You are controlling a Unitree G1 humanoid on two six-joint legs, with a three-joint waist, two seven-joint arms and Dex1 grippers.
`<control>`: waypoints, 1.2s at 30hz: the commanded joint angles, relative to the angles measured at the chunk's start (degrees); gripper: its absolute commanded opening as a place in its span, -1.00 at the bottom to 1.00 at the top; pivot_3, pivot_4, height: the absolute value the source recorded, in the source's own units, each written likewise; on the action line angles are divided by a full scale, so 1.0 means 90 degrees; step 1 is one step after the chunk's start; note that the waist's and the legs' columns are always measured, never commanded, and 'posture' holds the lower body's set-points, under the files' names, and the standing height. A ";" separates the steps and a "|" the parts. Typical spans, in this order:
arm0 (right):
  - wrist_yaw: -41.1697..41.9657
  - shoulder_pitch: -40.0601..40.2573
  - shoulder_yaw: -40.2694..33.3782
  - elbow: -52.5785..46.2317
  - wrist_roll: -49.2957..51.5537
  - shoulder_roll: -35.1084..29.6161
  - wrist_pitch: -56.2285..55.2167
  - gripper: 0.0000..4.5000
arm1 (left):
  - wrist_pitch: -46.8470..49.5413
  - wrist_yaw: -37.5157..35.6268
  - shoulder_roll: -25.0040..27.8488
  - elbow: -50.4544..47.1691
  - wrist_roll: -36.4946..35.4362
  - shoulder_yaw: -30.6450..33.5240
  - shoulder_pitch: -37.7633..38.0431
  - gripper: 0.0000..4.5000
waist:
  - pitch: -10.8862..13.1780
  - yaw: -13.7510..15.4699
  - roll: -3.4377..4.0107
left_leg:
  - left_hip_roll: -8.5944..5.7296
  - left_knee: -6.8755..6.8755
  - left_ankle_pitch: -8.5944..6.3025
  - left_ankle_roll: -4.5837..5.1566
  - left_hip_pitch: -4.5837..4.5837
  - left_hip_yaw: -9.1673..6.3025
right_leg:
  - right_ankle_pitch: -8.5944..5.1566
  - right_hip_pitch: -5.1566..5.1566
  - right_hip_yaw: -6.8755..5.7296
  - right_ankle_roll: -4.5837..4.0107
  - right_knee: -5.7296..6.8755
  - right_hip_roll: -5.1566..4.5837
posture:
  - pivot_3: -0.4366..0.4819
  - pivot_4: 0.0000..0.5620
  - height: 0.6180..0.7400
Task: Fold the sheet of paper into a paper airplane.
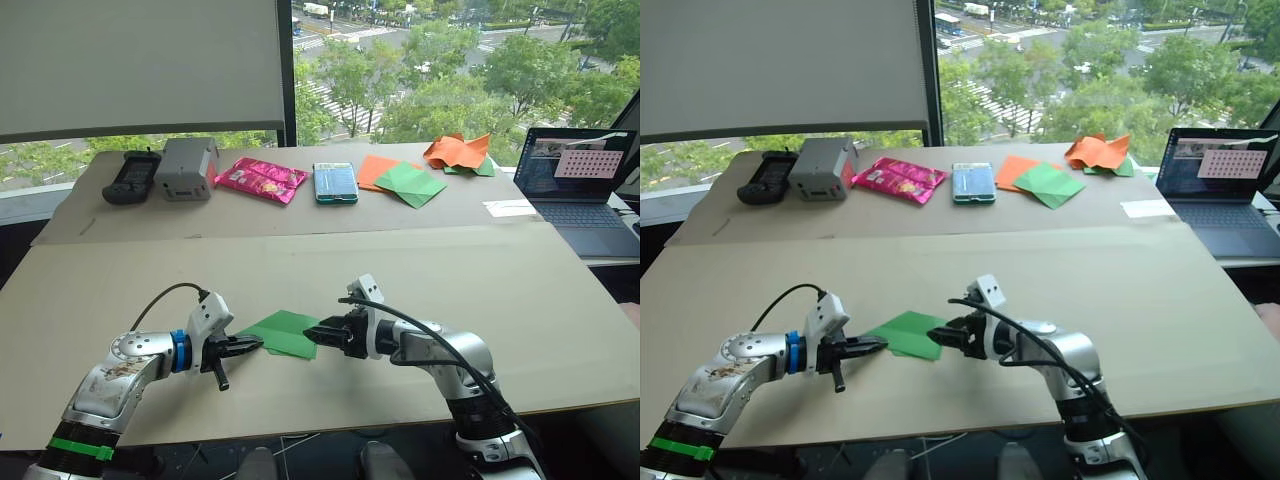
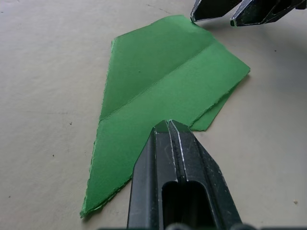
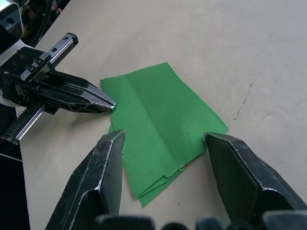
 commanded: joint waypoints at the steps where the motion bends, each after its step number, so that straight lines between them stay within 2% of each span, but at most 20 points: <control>1: -0.0075 -0.0072 -0.0128 0.0014 0.0282 0.0158 0.0026 0.30 | -0.0030 0.0034 0.0018 -0.0098 0.0010 0.0093 0.0012 -1.00 | 0.0000 -0.0002 0.0000 | 0.0000 0.0000 0.0000 0.0000 0.0000 0.0000 | 0.0000 0.0000 0.0000 0.0000 0.0000 0.0000 | -0.05 -0.47 0.64; 8: -0.0196 -0.0107 -0.0170 0.0362 0.0217 0.0070 -0.0166 0.30 | -0.0008 0.0054 0.0018 -0.0119 -0.0002 0.0084 0.0006 -1.00 | -0.0001 -0.0009 0.0003 | 0.0000 0.0000 0.0000 0.0000 0.0001 -0.0001 | 0.0000 0.0000 0.0000 0.0000 0.0000 0.0000 | -0.05 -0.47 0.64; 17: -0.0173 0.0119 -0.0250 0.0035 0.0407 -0.0405 -0.0070 0.30 | 0.0012 0.0045 0.0021 -0.0112 -0.0001 0.0069 -0.0022 -1.00 | -0.0001 0.0012 0.0007 | 0.0000 0.0000 -0.0001 -0.0002 -0.0010 -0.0001 | 0.0000 0.0001 -0.0001 0.0000 -0.0019 0.0000 | -0.05 -0.47 0.64; 36: -0.0415 -0.0084 -0.0193 0.0474 0.0494 0.0102 -0.0241 0.30 | 0.0024 0.0089 0.0051 -0.0171 -0.0003 0.0121 0.0055 -1.00 | -0.0004 -0.0029 0.0011 | 0.0000 -0.0002 -0.0001 -0.0001 -0.0011 -0.0002 | 0.0000 0.0001 -0.0001 0.0000 -0.0033 0.0001 | -0.05 -0.47 0.64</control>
